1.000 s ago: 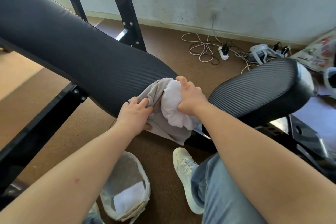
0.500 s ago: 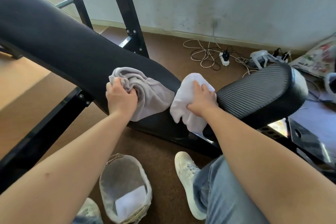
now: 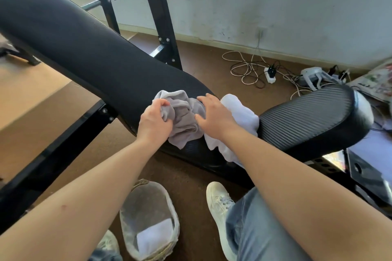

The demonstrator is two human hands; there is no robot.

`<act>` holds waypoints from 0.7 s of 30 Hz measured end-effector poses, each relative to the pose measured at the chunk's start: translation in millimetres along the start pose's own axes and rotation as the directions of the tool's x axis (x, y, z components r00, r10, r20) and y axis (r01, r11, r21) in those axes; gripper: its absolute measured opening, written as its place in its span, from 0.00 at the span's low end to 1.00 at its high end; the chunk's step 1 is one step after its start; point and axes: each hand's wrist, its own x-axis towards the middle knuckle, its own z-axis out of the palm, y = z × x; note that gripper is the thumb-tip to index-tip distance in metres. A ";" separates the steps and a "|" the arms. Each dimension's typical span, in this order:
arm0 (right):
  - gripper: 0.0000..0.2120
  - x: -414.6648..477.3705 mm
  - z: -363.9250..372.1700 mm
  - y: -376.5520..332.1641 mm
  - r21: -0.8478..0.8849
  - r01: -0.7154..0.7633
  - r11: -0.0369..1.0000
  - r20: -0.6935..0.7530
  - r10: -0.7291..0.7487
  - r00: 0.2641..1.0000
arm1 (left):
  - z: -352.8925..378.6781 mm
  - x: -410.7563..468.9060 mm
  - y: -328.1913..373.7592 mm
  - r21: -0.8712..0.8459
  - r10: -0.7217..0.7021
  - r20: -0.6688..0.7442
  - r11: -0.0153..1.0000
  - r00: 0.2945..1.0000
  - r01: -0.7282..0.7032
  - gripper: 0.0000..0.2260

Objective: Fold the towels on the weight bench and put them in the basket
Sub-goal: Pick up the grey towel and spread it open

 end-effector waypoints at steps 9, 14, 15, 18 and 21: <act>0.29 1.2 -5.9 -48.0 0.148 0.156 0.977 0.070 -0.168 0.983 | -45.5 -13.9 1.9 -0.083 0.161 0.120 0.985 0.980 -0.152 0.28; 0.39 -6.2 -19.0 -83.2 0.208 0.188 0.960 0.255 -0.239 0.937 | -79.1 -20.7 0.1 -0.141 0.265 0.176 0.960 0.948 -0.242 0.31; 0.39 -6.1 -21.0 -87.9 0.288 0.164 0.943 0.283 -0.248 0.927 | -85.0 -21.8 -2.6 -0.138 0.274 0.182 0.958 0.944 -0.251 0.32; 0.36 -6.1 -23.3 -103.5 0.431 0.125 0.894 0.330 -0.285 0.900 | -103.5 -25.4 -10.2 -0.139 0.285 0.153 0.954 0.946 -0.265 0.32; 0.24 -9.5 -21.9 -120.9 0.478 0.125 0.869 0.373 -0.330 0.867 | -122.7 -26.0 -13.7 -0.140 0.284 0.094 0.953 0.954 -0.270 0.31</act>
